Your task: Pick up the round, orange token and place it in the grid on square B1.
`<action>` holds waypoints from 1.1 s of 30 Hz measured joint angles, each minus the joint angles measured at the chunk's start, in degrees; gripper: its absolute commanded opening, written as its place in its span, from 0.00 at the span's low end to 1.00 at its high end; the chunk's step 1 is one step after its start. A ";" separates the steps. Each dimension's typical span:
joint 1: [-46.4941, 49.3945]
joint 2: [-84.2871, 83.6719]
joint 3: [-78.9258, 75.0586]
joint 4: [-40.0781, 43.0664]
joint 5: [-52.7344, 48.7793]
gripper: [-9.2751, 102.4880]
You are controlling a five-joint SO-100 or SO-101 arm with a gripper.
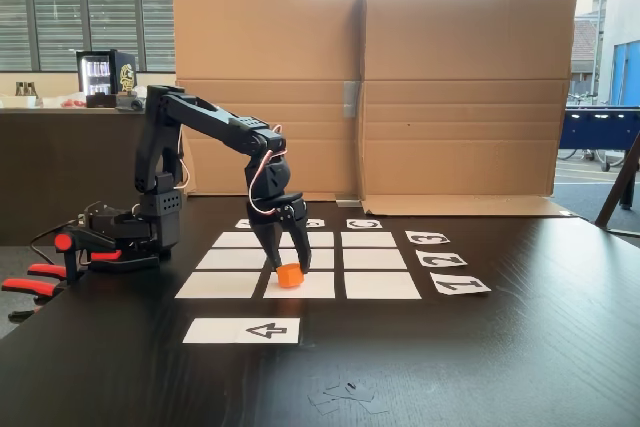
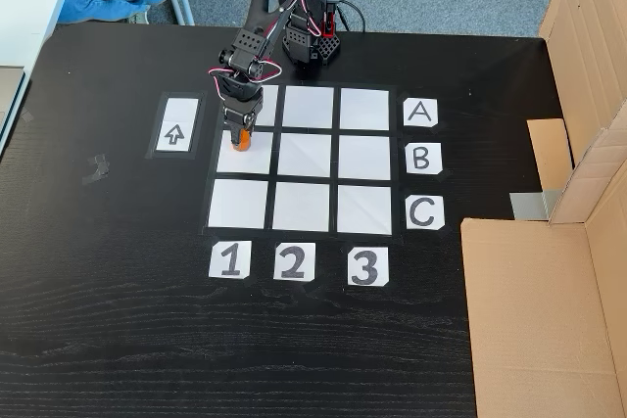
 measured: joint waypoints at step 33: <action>68.47 100.55 56.95 -17.40 -0.79 0.08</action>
